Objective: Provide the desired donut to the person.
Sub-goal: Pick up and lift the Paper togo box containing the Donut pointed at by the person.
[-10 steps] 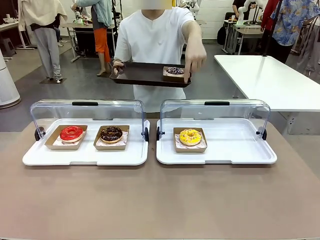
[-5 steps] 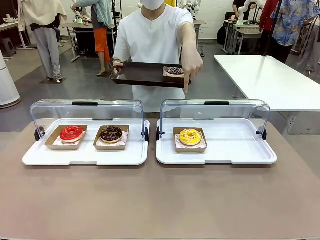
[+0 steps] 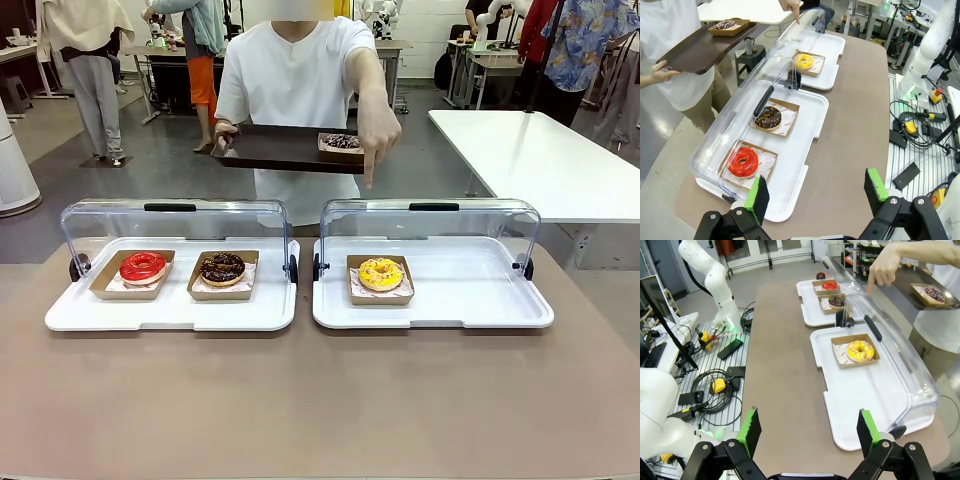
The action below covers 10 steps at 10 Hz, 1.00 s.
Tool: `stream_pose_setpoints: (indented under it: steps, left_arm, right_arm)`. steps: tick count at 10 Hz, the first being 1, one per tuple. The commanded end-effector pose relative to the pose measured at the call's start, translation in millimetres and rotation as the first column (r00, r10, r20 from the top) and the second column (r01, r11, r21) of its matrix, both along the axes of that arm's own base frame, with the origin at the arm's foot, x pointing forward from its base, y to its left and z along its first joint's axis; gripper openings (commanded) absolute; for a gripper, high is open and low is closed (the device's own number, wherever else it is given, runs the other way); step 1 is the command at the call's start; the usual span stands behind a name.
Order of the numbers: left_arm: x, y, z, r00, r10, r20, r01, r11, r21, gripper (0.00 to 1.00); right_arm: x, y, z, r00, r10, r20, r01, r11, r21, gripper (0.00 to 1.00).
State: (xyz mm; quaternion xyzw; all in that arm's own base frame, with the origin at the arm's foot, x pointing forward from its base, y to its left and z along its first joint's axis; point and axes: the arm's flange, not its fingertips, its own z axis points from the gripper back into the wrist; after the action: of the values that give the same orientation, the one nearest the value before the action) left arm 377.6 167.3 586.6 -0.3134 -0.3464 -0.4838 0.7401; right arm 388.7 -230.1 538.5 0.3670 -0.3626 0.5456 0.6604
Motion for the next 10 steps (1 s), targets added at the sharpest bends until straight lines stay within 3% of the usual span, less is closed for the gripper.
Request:
stream_pose_setpoints:
  steps: [1,10]
  left_arm:
    - [-0.4,0.6,1.7,1.0,-0.007,0.009,0.007,1.0,-0.014,1.0]
    - [-0.4,0.6,1.7,1.0,-0.007,0.009,0.007,1.0,-0.014,1.0]
  right_arm:
    - [-2.1,0.3,0.3,1.0,0.016,0.015,-0.016,1.0,0.004,1.0]
    - [-2.1,0.3,0.3,1.0,0.016,0.015,-0.016,1.0,0.004,1.0]
